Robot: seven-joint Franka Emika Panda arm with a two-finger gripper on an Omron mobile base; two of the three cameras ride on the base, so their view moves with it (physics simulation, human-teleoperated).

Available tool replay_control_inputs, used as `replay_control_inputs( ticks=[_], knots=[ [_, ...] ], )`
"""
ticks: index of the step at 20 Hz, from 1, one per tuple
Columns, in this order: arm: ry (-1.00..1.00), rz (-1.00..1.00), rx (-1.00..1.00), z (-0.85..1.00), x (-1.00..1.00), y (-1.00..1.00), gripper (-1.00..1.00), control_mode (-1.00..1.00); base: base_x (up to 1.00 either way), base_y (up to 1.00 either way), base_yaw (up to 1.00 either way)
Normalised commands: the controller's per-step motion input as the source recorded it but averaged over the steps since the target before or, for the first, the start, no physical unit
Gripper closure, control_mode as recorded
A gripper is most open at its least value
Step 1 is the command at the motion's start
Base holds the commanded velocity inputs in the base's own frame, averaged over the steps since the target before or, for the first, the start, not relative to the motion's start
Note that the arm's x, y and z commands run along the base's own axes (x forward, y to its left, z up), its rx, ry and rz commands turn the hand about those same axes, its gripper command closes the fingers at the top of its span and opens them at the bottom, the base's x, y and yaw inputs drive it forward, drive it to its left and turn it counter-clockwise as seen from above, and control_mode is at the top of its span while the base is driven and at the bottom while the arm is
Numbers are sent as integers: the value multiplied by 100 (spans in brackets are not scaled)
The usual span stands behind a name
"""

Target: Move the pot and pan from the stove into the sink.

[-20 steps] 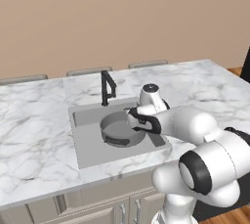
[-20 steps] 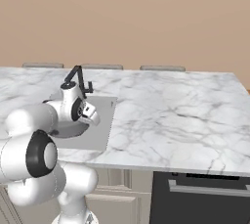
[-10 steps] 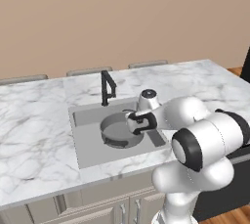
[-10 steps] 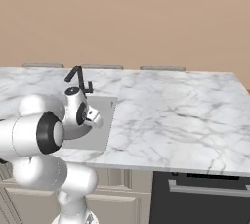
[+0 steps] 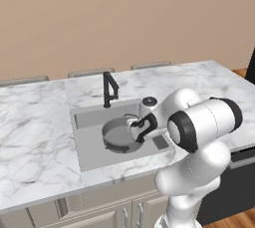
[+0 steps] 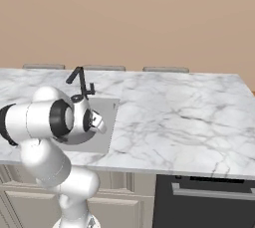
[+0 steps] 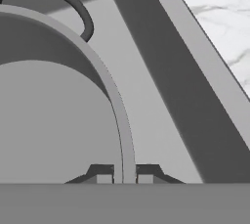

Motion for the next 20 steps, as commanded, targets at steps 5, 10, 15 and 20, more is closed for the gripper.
replay_control_inputs(
  ticks=[5,10,15,20],
  knots=[
    [-3,0,0,-11,1,0,100,-100,0,0,0],
    [-4,0,0,-13,0,0,100,-100,0,0,0],
    [-2,0,0,-6,1,0,100,-100,0,0,0],
    [0,-1,0,3,7,0,-100,-100,0,0,0]
  ],
)
